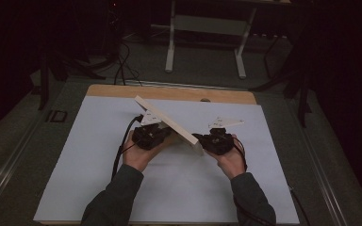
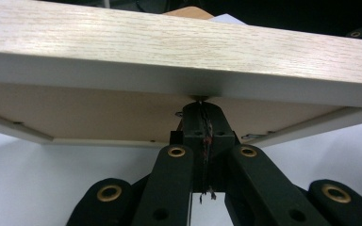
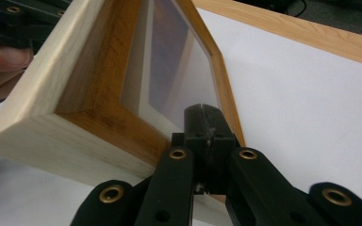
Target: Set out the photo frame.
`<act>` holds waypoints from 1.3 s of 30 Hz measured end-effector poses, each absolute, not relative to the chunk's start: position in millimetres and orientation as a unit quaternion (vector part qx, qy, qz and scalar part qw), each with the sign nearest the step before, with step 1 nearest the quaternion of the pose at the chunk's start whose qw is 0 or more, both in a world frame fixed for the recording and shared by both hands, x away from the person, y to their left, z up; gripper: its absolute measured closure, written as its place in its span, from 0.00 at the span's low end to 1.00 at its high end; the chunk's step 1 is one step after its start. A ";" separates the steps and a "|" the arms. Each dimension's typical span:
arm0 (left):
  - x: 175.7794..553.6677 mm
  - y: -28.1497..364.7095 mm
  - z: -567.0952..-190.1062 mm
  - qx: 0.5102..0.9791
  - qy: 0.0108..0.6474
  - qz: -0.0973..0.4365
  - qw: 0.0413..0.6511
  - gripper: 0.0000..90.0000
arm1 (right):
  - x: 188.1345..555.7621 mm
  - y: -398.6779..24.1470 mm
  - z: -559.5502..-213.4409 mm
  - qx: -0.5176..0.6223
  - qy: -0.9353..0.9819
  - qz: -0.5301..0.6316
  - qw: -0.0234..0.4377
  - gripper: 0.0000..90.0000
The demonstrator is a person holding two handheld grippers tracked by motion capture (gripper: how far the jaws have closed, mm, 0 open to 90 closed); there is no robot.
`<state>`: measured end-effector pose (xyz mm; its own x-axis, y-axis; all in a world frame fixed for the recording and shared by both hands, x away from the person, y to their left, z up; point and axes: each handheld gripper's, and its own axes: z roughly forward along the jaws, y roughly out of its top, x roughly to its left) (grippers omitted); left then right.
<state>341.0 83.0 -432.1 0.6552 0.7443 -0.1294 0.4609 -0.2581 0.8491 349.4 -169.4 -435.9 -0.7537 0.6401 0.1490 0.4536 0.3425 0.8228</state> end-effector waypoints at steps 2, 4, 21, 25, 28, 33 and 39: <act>341.9 83.4 -432.4 0.779 0.386 0.148 0.471 1.00 | 349.2 -169.3 -436.1 0.336 0.813 0.465 0.100 1.00; 342.3 83.3 -432.8 0.779 0.386 0.148 0.471 1.00 | 348.6 -168.8 -436.1 0.334 0.813 0.465 0.100 1.00; 348.1 85.0 -432.3 0.778 0.390 0.149 0.470 1.00 | 340.7 -165.4 -435.0 0.308 0.825 0.465 0.098 1.00; 349.6 86.2 -432.9 0.780 0.386 0.148 0.470 1.00 | 338.7 -164.4 -435.2 0.302 0.826 0.465 0.097 1.00; 350.8 86.4 -433.0 0.781 0.384 0.148 0.469 1.00 | 336.8 -163.3 -434.9 0.296 0.829 0.464 0.097 1.00; 352.9 87.0 -433.2 0.781 0.383 0.141 0.473 1.00 | 333.5 -160.9 -434.4 0.286 0.832 0.465 0.096 1.00; 354.6 88.3 -434.4 0.781 0.378 0.137 0.478 1.00 | 330.2 -158.5 -435.0 0.277 0.834 0.468 0.094 1.00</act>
